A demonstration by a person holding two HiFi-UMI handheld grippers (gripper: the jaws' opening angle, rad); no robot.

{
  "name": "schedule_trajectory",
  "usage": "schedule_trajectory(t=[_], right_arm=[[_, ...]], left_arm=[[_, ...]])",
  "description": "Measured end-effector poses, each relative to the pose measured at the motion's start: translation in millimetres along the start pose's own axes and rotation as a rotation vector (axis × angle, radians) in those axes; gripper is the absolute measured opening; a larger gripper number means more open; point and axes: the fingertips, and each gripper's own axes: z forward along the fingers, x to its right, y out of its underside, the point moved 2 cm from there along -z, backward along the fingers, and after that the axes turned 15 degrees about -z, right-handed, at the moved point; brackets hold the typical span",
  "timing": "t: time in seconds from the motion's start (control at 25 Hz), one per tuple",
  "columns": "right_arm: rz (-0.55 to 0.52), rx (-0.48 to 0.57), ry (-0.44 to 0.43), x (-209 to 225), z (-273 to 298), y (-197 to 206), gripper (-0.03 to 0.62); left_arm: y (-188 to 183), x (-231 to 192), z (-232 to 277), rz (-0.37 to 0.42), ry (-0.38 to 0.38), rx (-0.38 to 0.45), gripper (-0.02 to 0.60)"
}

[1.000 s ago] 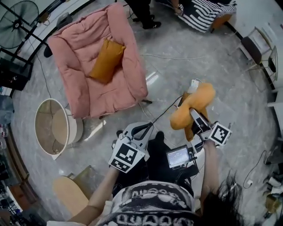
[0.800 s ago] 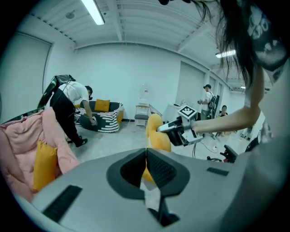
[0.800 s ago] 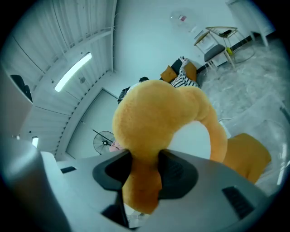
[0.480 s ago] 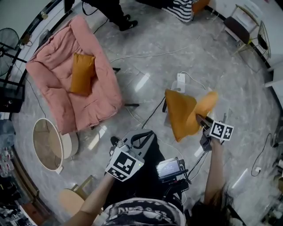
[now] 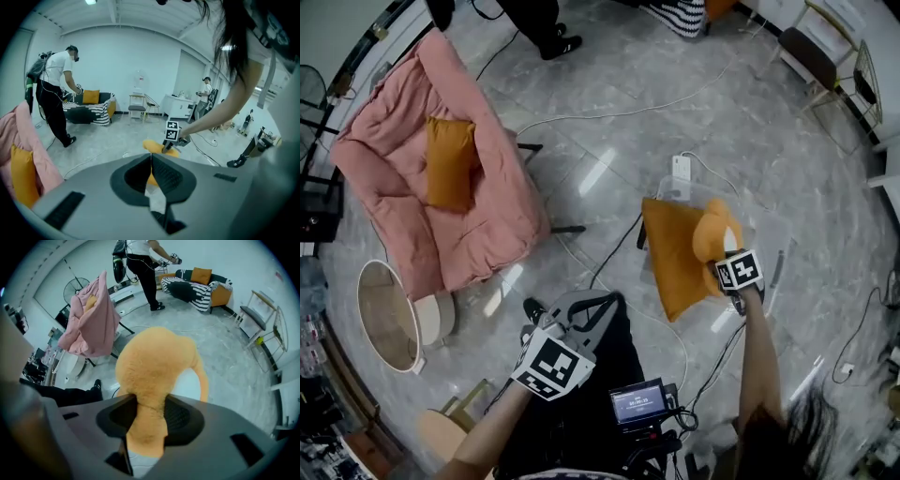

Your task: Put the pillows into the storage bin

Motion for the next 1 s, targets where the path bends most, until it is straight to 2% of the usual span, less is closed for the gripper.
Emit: schedule_trajectory(t=[0.16, 0.28, 0.32, 0.36, 0.44, 0.68, 1.0], right_arm=[[-0.034, -0.058, 0.043, 13.9, 33.9, -1.6, 0.169], [-0.046, -0.065, 0.162, 28.9, 49.5, -2.6, 0.202], [-0.041, -0.062, 0.201, 34.0, 52.3, -3.5, 0.196], [-0.03, -0.053, 0.218, 36.7, 54.1, -5.5, 0.226], [0.004, -0.027, 0.206, 32.9, 55.0, -11.5, 0.272], [0.02, 0.071, 0.181, -2.3, 25.2, -36.4, 0.275], [0.049, 0.32, 0.118, -83.9, -48.6, -125.3, 0.267]], left_arm=[[16.7, -13.5, 7.4, -0.013, -0.006, -0.031, 0.012], [33.6, -22.3, 9.1, -0.032, -0.004, -0.058, 0.012], [39.0, -24.4, 9.6, -0.038, -0.006, -0.065, 0.012], [43.2, -26.7, 9.4, -0.043, -0.01, -0.068, 0.012], [48.9, -31.3, 5.6, -0.056, -0.018, -0.068, 0.012], [49.9, -43.3, -23.7, -0.089, -0.047, -0.036, 0.012], [35.7, -86.4, -90.9, -0.13, -0.165, 0.068, 0.012]])
